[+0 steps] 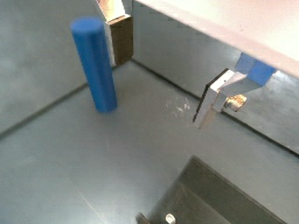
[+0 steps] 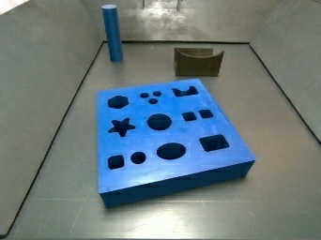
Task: Pick up the round object. Move up. Move to above the board. Insert the round object.
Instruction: Pick up the round object.
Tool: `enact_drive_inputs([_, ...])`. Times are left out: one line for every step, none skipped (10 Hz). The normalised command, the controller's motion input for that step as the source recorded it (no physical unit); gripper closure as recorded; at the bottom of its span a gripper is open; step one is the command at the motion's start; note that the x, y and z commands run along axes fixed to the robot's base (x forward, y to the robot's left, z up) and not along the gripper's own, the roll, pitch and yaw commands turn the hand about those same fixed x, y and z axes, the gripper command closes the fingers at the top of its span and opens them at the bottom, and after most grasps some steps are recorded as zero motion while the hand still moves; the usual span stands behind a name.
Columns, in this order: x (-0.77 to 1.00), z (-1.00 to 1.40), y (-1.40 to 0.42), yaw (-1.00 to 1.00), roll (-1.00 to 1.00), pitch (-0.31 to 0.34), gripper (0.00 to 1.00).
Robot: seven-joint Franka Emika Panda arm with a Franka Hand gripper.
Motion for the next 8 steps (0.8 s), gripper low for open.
enact_drive_inputs([-0.98,-0.35,0.20,-0.29,0.00,-0.143,0.00])
enact_drive_inputs([-0.88,-0.42,0.34,-0.41,0.00,-0.120,0.00])
enact_drive_inputs([-0.88,-0.33,0.31,-0.41,0.00,-0.117,0.00])
enact_drive_inputs([-0.25,0.10,0.11,-0.15,-0.08,0.031,0.00])
enact_drive_inputs([0.62,1.00,0.00,0.00,-0.09,0.617,0.00])
enact_drive_inputs([0.00,1.00,0.05,-0.19,-0.09,0.334,0.00])
enact_drive_inputs([-0.17,0.67,0.00,-0.33,-0.15,0.120,0.00])
enact_drive_inputs([0.00,0.00,0.01,0.00,0.00,0.006,0.00])
